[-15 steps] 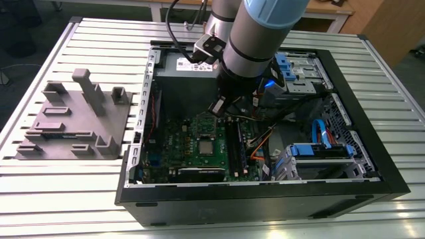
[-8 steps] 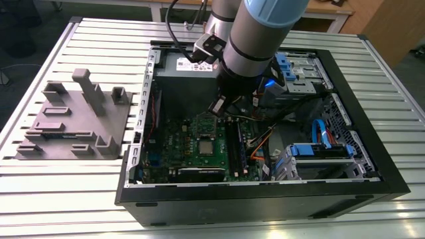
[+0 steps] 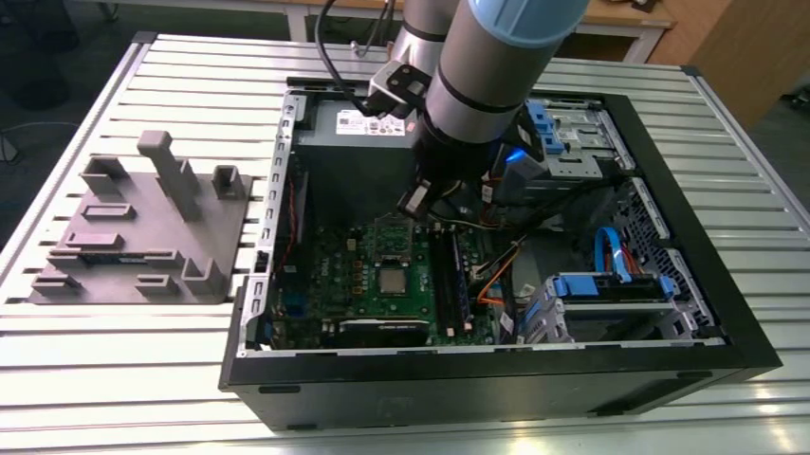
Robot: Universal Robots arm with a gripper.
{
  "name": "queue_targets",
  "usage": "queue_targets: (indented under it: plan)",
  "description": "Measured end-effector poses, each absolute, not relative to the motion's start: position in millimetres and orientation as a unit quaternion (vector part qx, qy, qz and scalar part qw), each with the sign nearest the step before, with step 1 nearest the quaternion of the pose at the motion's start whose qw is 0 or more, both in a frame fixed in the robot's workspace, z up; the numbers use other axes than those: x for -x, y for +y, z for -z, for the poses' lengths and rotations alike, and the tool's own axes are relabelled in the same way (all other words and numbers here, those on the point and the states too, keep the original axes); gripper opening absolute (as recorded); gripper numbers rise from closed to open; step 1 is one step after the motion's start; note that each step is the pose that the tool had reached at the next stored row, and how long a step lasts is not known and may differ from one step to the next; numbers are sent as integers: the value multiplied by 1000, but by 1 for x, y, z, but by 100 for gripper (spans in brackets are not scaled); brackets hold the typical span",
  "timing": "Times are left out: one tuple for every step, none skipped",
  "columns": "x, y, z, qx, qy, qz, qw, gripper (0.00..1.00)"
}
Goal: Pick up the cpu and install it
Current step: 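Close the cpu cover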
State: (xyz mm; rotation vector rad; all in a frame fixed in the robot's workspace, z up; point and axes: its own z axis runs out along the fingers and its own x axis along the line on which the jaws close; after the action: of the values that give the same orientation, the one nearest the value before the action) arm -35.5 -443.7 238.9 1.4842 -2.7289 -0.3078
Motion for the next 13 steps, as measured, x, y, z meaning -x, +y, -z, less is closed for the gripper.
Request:
queue_targets:
  plan:
    - [36, -444, -239, -476, -874, 99, 10, 10]
    - [36, -444, -240, -476, -874, 99, 10, 10]
    - [36, -444, -240, -476, -874, 99, 10, 10]
    - [36, -444, -240, -476, -874, 99, 10, 10]
    - [36, -444, -241, -476, -874, 99, 10, 10]
    - [36, -444, -241, -477, -874, 99, 10, 10]
    - [36, -444, -241, -477, -873, 99, 10, 10]
    - [36, -444, -241, -477, -873, 99, 10, 10]
    - [36, -444, -241, -478, -873, 99, 10, 10]
    - [36, -444, -241, -478, -873, 98, 10, 10]
    - [36, -444, -241, -479, -872, 98, 11, 10]
    - [36, -444, -242, -480, -872, 98, 11, 10]
    - [36, -444, -242, -481, -871, 98, 11, 10]
